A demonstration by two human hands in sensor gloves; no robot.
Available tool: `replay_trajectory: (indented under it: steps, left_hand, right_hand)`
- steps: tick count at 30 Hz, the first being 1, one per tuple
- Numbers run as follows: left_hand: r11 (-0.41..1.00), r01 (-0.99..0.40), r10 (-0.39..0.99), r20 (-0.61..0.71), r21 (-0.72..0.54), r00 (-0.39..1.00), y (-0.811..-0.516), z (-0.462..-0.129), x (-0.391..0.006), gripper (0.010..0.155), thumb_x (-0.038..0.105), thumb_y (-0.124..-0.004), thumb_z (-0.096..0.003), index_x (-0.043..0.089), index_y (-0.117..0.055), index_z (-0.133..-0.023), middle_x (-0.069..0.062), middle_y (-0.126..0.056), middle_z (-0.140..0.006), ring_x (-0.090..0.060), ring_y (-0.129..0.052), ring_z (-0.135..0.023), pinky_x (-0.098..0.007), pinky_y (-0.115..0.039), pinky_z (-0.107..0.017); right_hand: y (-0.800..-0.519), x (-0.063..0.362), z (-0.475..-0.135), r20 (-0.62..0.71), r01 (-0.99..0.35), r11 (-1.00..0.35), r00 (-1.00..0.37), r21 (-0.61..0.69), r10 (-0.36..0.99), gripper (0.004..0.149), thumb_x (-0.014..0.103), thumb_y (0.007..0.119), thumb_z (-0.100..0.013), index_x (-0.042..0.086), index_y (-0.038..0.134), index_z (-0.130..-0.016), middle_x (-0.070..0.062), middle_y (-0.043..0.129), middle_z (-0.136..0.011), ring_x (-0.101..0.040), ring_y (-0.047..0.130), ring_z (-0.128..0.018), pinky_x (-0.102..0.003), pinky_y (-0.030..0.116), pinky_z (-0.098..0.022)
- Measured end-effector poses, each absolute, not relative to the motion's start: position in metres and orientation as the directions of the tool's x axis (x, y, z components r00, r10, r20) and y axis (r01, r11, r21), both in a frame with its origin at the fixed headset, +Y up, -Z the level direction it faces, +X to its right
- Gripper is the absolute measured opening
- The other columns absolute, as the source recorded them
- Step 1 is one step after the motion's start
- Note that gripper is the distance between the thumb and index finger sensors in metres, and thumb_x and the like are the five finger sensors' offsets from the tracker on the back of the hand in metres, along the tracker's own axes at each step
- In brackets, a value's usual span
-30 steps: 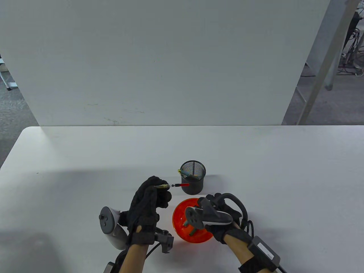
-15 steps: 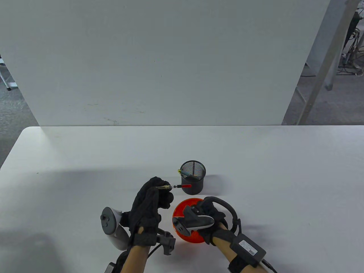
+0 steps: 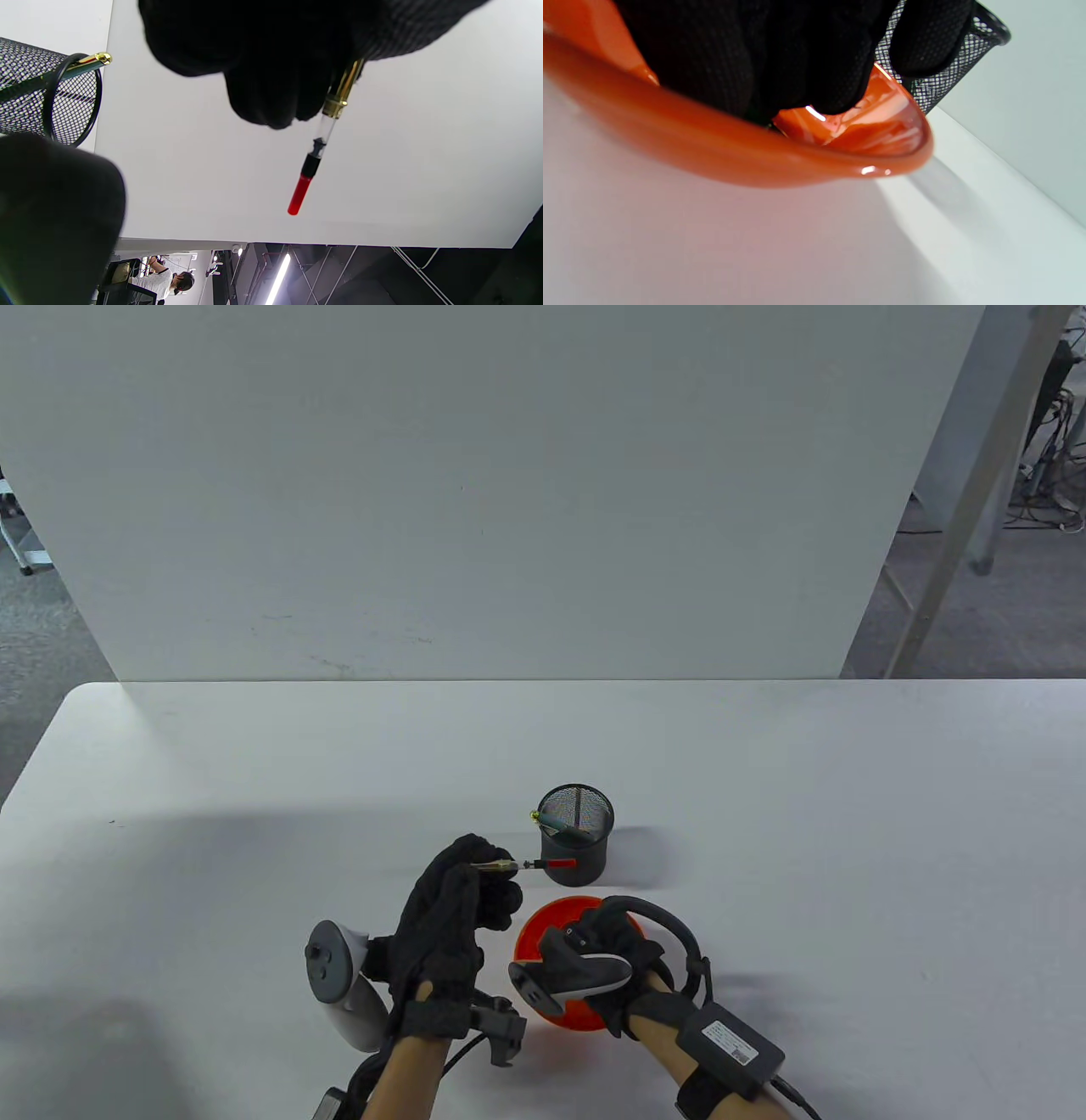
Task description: Assemble fountain pens from components
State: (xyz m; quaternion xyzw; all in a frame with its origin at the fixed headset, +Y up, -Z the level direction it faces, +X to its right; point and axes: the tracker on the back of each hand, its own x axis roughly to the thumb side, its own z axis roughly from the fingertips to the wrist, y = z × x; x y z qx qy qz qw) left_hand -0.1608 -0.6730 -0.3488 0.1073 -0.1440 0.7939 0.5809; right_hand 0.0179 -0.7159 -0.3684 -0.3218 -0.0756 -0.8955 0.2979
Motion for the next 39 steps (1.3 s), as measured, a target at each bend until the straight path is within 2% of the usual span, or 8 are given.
replay_trajectory:
  steps: [5,10,14,17,20,24,32,39]
  left_hand:
    - [-0.312,-0.945,0.886,0.327,-0.1,-0.328,-0.674,-0.35,-0.163,0.045,0.048,-0.068,-0.0604,0.034,-0.074,-0.102,-0.003,-0.091,-0.093,-0.018,-0.102,-0.065,-0.038,-0.086,-0.046]
    - [-0.316,-0.943,0.893,0.305,-0.101,-0.332,-0.678,-0.352,-0.163,0.045,0.048,-0.067,-0.0608,0.034,-0.073,-0.103,-0.002,-0.091,-0.093,-0.018,-0.102,-0.065,-0.038,-0.086,-0.046]
    - [-0.308,-0.948,0.9,0.298,-0.085,-0.319,-0.681,-0.352,-0.163,0.045,0.048,-0.067,-0.0608,0.034,-0.072,-0.103,-0.003,-0.091,-0.093,-0.019,-0.102,-0.064,-0.038,-0.086,-0.045]
    - [-0.296,-0.951,0.907,0.286,-0.086,-0.308,-0.683,-0.352,-0.161,0.045,0.048,-0.066,-0.0609,0.034,-0.072,-0.104,-0.003,-0.091,-0.093,-0.019,-0.102,-0.064,-0.038,-0.086,-0.045]
    - [-0.279,-0.952,0.919,0.254,-0.124,-0.303,-0.687,-0.352,-0.152,0.045,0.049,-0.065,-0.0613,0.035,-0.071,-0.104,-0.002,-0.09,-0.094,-0.018,-0.102,-0.065,-0.038,-0.086,-0.046]
    - [-0.232,-0.952,0.938,0.215,-0.199,-0.273,-0.692,-0.351,-0.136,0.046,0.049,-0.065,-0.0617,0.035,-0.07,-0.105,-0.002,-0.09,-0.095,-0.019,-0.101,-0.066,-0.038,-0.085,-0.047]
    - [-0.173,-0.955,0.952,0.207,-0.242,-0.224,-0.695,-0.349,-0.125,0.046,0.049,-0.064,-0.0623,0.036,-0.068,-0.106,-0.002,-0.089,-0.095,-0.019,-0.101,-0.066,-0.038,-0.085,-0.047]
    - [-0.181,-0.956,0.949,0.213,-0.232,-0.231,-0.695,-0.346,-0.126,0.045,0.048,-0.064,-0.0623,0.036,-0.068,-0.106,-0.002,-0.089,-0.095,-0.019,-0.101,-0.066,-0.038,-0.085,-0.047]
  right_hand:
    - [-0.708,0.025,-0.367,0.63,0.572,-0.82,-0.628,-0.023,-0.456,0.048,0.042,0.08,-0.051,0.024,0.077,-0.095,-0.003,0.074,-0.096,-0.028,0.076,-0.087,-0.061,0.062,-0.072]
    - [-0.664,0.032,-0.355,0.608,0.515,-0.854,-0.656,-0.072,-0.447,0.045,0.043,0.076,-0.053,0.027,0.075,-0.095,-0.003,0.073,-0.096,-0.028,0.077,-0.086,-0.06,0.064,-0.071]
    - [-0.622,0.059,-0.345,0.546,0.273,-0.958,-0.792,-0.084,-0.273,0.042,0.044,0.067,-0.056,0.029,0.071,-0.094,-0.003,0.071,-0.099,-0.029,0.081,-0.086,-0.06,0.067,-0.069]
    - [-0.612,0.085,-0.339,0.49,0.112,-0.99,-0.86,-0.086,-0.14,0.042,0.043,0.063,-0.057,0.028,0.066,-0.096,-0.005,0.069,-0.102,-0.026,0.09,-0.075,-0.055,0.077,-0.062]
    - [-0.617,0.115,-0.334,0.438,-0.104,-0.989,-0.898,-0.104,0.048,0.044,0.041,0.063,-0.057,0.025,0.066,-0.098,-0.008,0.074,-0.097,-0.025,0.092,-0.074,-0.052,0.079,-0.059]
    - [-0.641,0.157,-0.336,0.396,-0.502,-0.865,-0.8,-0.028,0.451,0.046,0.037,0.062,-0.059,0.021,0.066,-0.101,-0.012,0.075,-0.093,-0.029,0.085,-0.073,-0.052,0.078,-0.055]
    - [-0.642,0.171,-0.32,0.436,-0.603,-0.787,-0.748,-0.13,0.502,0.047,0.037,0.06,-0.058,0.02,0.067,-0.101,-0.009,0.078,-0.088,-0.022,0.088,-0.053,-0.042,0.083,-0.04]
    - [-0.647,0.171,-0.317,0.456,-0.636,-0.746,-0.733,-0.195,0.505,0.046,0.038,0.061,-0.057,0.026,0.069,-0.101,-0.006,0.078,-0.092,-0.025,0.085,-0.063,-0.046,0.081,-0.048]
